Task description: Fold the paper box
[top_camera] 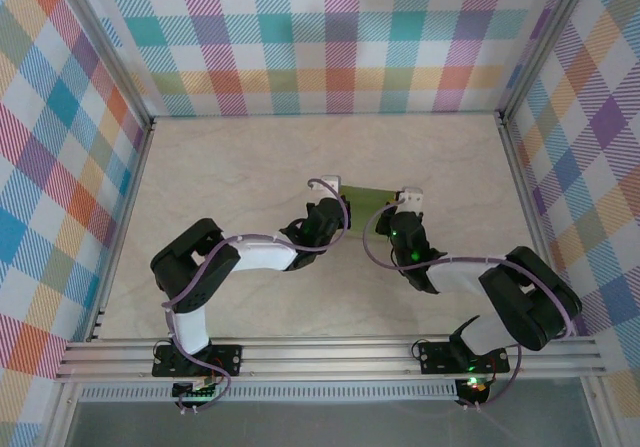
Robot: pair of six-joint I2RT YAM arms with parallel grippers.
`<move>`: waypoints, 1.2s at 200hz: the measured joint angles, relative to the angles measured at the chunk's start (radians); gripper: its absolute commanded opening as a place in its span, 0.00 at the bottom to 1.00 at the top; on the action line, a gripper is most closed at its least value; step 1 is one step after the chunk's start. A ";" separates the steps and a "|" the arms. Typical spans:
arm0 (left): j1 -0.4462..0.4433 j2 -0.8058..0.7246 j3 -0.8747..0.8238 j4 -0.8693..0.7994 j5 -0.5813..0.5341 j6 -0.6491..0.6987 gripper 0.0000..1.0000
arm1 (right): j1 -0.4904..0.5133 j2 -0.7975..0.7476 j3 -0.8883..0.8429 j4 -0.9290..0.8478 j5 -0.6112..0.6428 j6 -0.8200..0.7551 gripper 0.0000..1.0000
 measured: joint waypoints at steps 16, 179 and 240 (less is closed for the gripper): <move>-0.004 -0.002 -0.010 0.011 0.000 0.004 0.00 | 0.003 -0.008 -0.012 0.007 0.000 0.007 0.00; -0.029 -0.008 -0.092 0.072 0.012 0.004 0.00 | 0.016 -0.002 -0.061 0.005 -0.011 0.132 0.00; -0.062 0.002 -0.136 0.142 0.000 0.038 0.00 | 0.018 -0.003 -0.100 0.050 -0.011 0.134 0.15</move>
